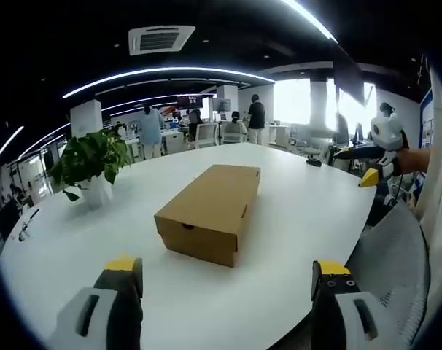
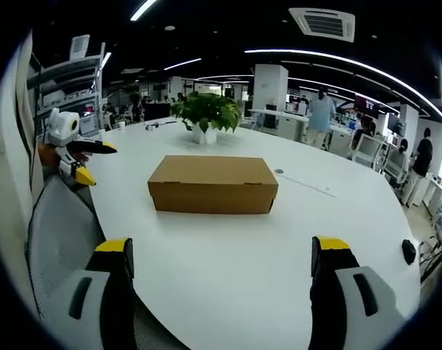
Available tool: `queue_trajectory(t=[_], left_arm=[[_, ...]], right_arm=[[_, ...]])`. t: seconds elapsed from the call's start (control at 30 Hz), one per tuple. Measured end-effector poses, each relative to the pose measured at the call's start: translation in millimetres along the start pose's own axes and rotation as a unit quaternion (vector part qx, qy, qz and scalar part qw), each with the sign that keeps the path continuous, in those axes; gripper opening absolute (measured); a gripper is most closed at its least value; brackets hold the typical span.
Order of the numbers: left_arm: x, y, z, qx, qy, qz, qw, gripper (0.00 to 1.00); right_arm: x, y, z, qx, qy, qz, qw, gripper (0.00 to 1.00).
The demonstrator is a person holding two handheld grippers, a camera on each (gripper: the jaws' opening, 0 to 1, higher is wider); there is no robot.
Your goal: Operate the shoe box by opening the lid, removing the specified soft item, and placing it in the target area until the item is outside and the box remains undamaged.
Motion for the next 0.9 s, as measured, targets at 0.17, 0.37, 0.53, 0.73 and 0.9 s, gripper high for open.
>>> queue_trajectory(t=[0.17, 0.37, 0.53, 0.73, 0.9], left_arm=[[-0.3, 1.5, -0.2, -0.002, 0.0, -0.001, 1.0, 0.98], [-0.4, 4.2, 0.9, -0.003, 0.0, -0.002, 1.0, 0.98], [0.3, 7.1, 0.4, -0.008, 0.001, -0.004, 1.0, 0.98], [-0.7, 9.0, -0.2, -0.009, -0.002, -0.001, 1.0, 0.97], [1.5, 10.7, -2.6, -0.014, -0.004, -0.001, 0.9999, 0.96]], right_arm=[[1.3, 0.3, 0.3, -0.001, -0.001, 0.001, 1.0, 0.96], [3.3, 0.5, 0.5, -0.002, -0.002, 0.002, 1.0, 0.96], [5.2, 0.2, 0.4, -0.003, -0.002, 0.001, 1.0, 0.96], [7.2, -0.7, -1.0, -0.005, -0.003, 0.001, 1.0, 0.96], [7.8, 0.9, -2.2, -0.009, -0.006, 0.003, 0.9999, 0.96]])
Point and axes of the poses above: the point that each gripper's makers call its tool centre point, and the gripper's own axes: y roughly forward along the fingers, x roughly to its right, z roughly out of its top, the point moved 6 cm from there along -y, roughly backward along the fingers, and after that the axes turned 1 degree about -y, right-handed, at the moved point
